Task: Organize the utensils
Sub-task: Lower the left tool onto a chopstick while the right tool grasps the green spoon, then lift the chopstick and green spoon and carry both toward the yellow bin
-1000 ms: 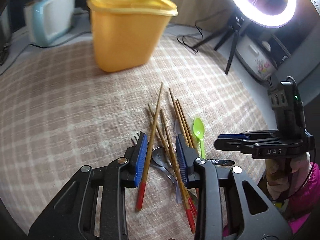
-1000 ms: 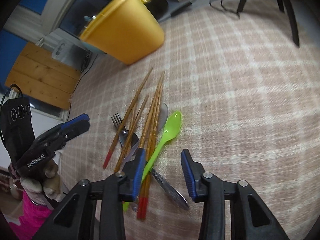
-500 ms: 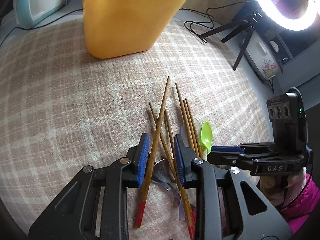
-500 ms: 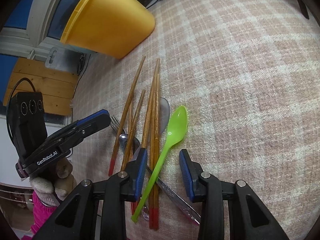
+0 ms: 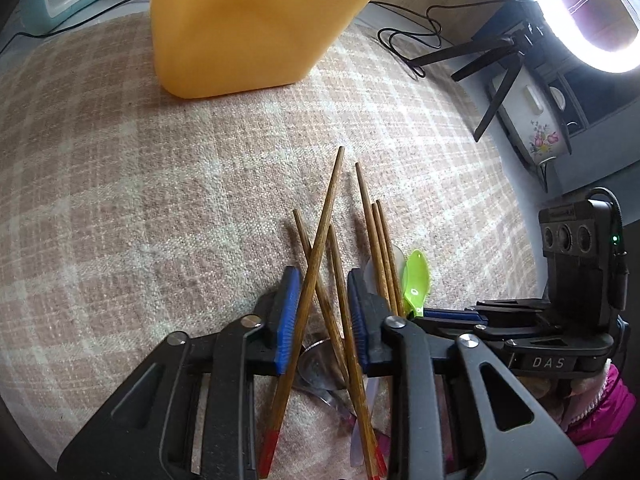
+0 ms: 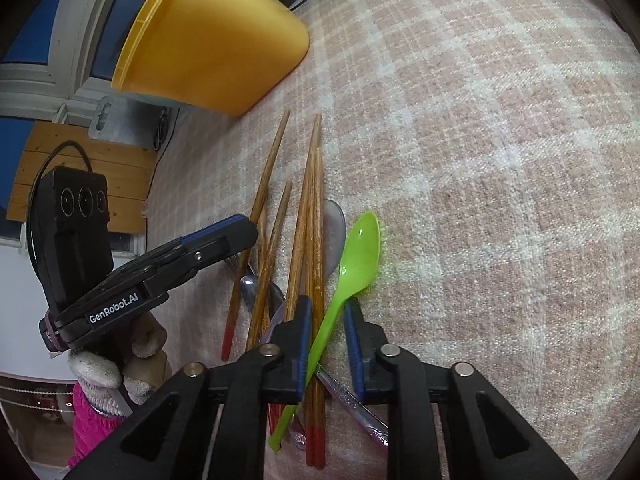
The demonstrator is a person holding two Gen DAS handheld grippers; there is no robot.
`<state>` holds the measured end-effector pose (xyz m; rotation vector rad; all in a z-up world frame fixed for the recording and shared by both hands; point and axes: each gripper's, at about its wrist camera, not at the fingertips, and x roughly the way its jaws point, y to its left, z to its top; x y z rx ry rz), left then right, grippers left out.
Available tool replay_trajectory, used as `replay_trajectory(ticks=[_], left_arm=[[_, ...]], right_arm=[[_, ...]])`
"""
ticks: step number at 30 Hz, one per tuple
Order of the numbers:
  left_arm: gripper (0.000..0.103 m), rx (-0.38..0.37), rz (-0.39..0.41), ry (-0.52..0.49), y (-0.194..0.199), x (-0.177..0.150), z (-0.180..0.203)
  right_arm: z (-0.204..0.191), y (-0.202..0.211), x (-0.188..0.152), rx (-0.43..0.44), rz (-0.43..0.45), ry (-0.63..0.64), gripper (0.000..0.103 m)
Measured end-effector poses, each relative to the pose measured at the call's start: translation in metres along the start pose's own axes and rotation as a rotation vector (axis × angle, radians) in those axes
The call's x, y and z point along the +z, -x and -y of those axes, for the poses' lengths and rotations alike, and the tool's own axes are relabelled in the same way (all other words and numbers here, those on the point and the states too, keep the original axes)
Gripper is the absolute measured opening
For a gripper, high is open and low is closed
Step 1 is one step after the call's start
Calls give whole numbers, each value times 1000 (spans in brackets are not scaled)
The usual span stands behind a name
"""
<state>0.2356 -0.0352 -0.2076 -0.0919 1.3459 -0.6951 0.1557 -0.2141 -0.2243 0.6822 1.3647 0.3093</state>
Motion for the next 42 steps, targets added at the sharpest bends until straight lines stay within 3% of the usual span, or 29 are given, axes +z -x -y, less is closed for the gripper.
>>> replay_trajectory(ticks=[4, 13, 16, 17, 22, 26, 42], left_arm=[[7, 3, -2, 0, -4, 1, -1], [6, 28, 33, -7, 1, 3, 3], [6, 29, 32, 2, 2, 2, -1], [6, 34, 33, 3, 2, 2, -2], [5, 34, 36, 21, 1, 1, -7], [4, 40, 38, 20, 1, 0, -9], [4, 38, 114, 29, 27, -6, -4]], right_arm=[[2, 1, -1, 15, 2, 2, 8], [9, 7, -1, 31, 9, 24, 4], [11, 6, -1, 34, 4, 14, 12], [16, 8, -1, 36, 5, 13, 25], [14, 7, 2, 48, 8, 15, 27], [12, -1, 4, 62, -13, 1, 6], [4, 29, -3, 37, 44, 69, 1]])
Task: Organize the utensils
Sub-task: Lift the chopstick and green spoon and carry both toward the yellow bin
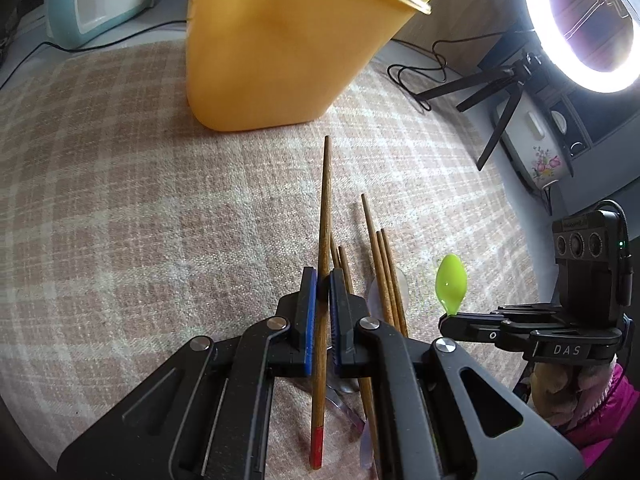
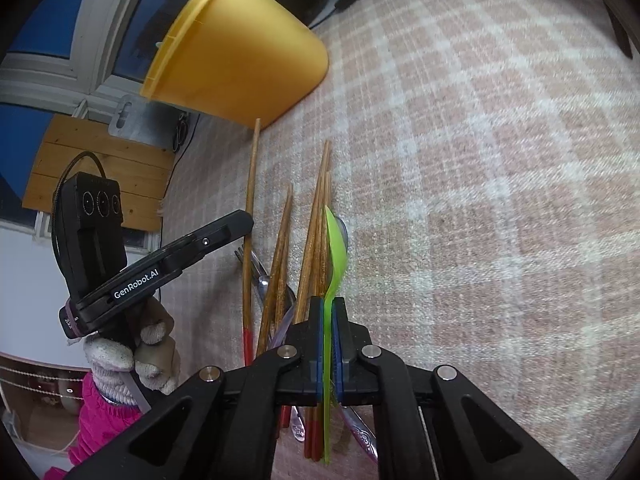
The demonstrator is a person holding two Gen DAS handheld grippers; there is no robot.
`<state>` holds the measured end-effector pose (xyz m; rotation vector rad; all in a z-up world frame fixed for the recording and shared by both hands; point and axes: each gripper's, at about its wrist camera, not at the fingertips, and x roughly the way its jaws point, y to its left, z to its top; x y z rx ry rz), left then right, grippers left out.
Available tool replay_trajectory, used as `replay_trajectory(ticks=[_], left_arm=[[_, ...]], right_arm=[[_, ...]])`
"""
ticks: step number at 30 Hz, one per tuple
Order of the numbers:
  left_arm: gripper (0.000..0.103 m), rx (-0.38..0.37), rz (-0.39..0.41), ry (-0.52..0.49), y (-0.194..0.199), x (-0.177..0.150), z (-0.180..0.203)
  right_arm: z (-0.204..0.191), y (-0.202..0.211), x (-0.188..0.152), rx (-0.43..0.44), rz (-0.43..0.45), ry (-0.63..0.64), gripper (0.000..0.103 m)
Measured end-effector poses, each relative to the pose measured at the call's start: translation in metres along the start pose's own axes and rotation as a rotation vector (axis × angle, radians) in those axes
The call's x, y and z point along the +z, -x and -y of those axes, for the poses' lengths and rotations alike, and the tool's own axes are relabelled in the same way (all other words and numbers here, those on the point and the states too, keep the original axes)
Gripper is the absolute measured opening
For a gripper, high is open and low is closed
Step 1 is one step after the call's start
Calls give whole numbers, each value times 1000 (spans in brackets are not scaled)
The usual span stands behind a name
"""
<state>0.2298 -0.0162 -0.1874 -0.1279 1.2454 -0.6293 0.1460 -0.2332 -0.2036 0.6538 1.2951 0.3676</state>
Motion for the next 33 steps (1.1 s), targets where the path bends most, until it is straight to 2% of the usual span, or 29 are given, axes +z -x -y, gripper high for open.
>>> replay_trajectory(ticks=[8, 15, 21, 33], left_arm=[[4, -20, 76, 7, 32, -5, 8], [4, -22, 197, 9, 76, -1, 17], [4, -16, 282, 8, 106, 9, 22], [4, 14, 450, -27, 166, 40, 29]], right_arm=[[-14, 32, -1, -32, 78, 84, 1], [-46, 75, 8, -89, 232, 228, 1], [-77, 98, 14, -151, 334, 350, 1], [-124, 132, 50, -166, 499, 476, 1]])
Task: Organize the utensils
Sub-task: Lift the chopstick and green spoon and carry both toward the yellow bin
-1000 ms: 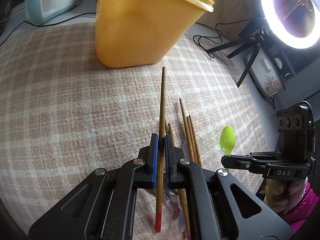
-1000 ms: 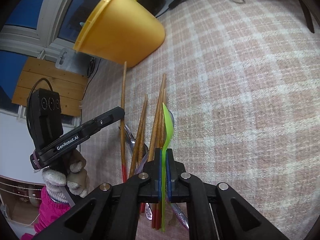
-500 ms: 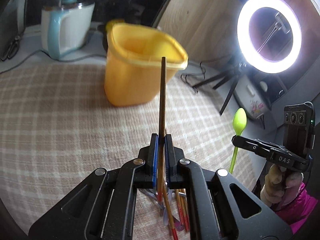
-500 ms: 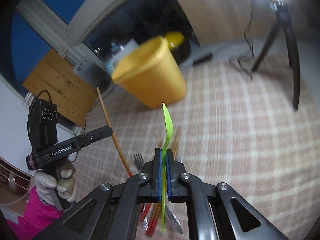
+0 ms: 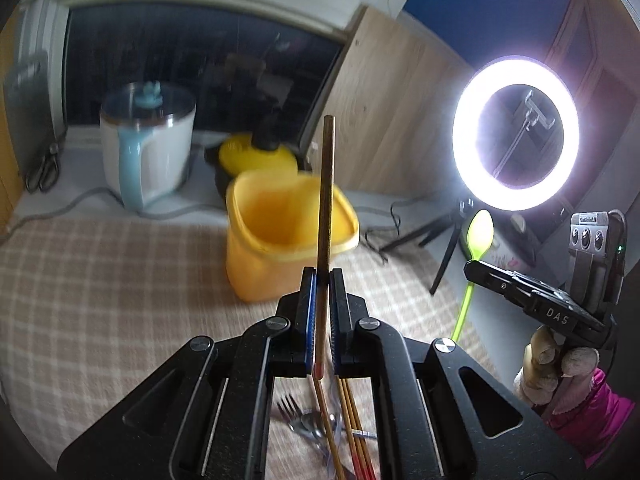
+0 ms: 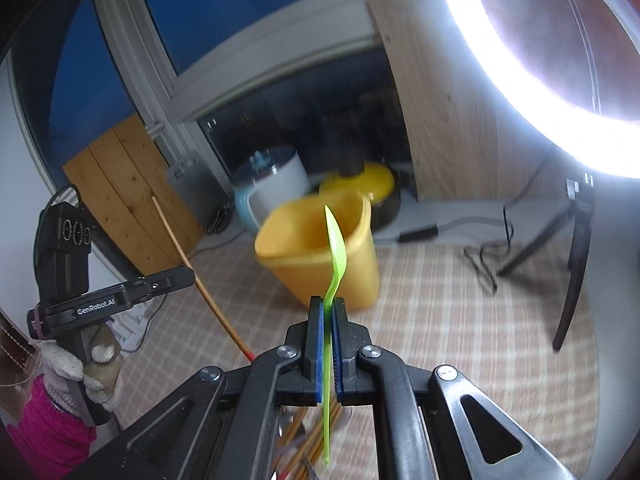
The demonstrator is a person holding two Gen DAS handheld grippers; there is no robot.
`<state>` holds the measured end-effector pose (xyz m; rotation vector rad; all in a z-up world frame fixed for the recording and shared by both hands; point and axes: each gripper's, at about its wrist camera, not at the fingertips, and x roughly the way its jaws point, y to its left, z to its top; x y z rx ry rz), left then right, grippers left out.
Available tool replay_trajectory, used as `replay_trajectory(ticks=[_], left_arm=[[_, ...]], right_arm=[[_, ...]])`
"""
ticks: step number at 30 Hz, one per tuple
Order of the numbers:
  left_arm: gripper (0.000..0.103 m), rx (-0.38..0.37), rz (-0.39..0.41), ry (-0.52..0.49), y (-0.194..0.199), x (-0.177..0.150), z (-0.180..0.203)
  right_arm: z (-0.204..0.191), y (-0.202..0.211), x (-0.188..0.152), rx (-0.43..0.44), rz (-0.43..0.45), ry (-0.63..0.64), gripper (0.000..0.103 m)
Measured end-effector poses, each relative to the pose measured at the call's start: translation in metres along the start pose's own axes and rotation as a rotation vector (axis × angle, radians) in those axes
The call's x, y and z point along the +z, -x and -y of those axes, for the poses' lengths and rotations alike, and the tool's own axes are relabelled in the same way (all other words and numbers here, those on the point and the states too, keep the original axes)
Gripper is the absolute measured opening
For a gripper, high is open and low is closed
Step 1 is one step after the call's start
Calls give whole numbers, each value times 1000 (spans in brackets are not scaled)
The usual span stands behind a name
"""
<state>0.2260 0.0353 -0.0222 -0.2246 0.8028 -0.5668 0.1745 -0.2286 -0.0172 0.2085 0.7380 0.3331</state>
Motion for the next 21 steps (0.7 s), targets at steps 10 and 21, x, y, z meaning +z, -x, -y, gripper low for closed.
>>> replay_trajectory(ticks=[10, 21], left_arm=[[4, 39, 129, -29, 19, 58, -5], [4, 96, 172, -4, 4, 93, -21]], right_arm=[[-25, -11, 53, -21, 121, 95, 1], [-55, -47, 87, -86, 216, 200, 1]])
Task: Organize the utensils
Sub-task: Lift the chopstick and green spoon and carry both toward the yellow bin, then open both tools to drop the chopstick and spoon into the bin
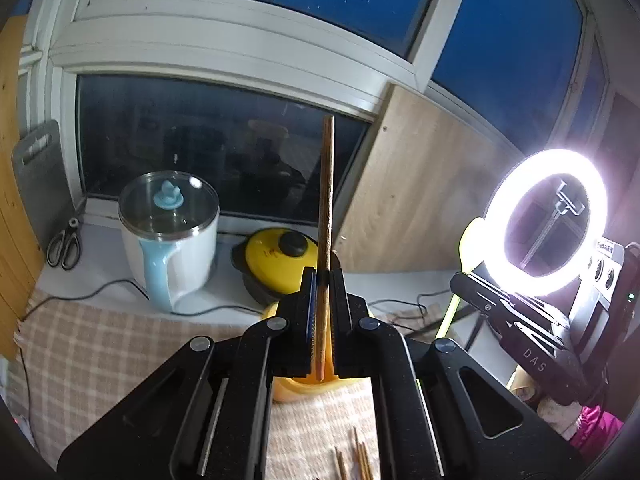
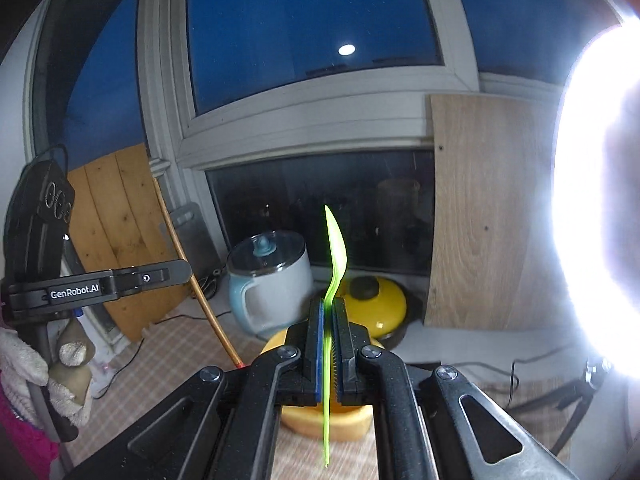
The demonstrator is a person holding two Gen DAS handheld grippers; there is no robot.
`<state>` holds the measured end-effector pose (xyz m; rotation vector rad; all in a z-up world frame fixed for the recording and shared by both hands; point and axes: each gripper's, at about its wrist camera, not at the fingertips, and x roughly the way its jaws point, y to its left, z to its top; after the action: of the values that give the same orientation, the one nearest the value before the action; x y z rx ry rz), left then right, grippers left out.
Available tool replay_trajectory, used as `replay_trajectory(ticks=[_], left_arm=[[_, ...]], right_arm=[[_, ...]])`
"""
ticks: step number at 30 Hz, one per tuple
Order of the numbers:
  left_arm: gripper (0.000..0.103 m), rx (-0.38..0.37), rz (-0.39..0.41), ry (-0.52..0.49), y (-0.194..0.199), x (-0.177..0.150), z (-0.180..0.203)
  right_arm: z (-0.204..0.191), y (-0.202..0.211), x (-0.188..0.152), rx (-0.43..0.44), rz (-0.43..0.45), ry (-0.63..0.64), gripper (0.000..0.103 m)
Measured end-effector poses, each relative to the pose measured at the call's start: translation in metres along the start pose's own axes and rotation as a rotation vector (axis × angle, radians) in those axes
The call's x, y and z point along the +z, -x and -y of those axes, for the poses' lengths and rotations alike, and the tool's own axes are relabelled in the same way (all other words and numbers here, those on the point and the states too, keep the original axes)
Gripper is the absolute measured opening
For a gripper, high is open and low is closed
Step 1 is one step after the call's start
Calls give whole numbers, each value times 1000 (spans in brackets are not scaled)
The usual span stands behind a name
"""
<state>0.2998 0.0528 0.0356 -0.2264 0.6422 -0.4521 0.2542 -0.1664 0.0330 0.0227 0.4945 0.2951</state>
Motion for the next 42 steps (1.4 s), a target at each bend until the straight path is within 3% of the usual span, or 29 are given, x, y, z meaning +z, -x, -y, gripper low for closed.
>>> replay_trajectory(ticks=[10, 19, 29, 40, 41, 42], left_arm=[[4, 17, -49, 27, -33, -7, -14], [4, 21, -90, 42, -52, -20, -21], [4, 35, -150, 75, -84, -39, -25], [4, 55, -163, 62, -100, -39, -16], [4, 62, -165, 60, -99, -39, -16], [4, 67, -169, 59, -100, -38, -16]], right_arm=[[-2, -46, 6, -49, 20, -9, 1], [9, -84, -13, -32, -65, -41, 1], [23, -88, -30, -6, -116, -103, 1], [28, -84, -46, 10, -155, -105, 3], [28, -83, -47, 11, -158, -108, 10], [30, -81, -48, 13, -157, -111, 25]])
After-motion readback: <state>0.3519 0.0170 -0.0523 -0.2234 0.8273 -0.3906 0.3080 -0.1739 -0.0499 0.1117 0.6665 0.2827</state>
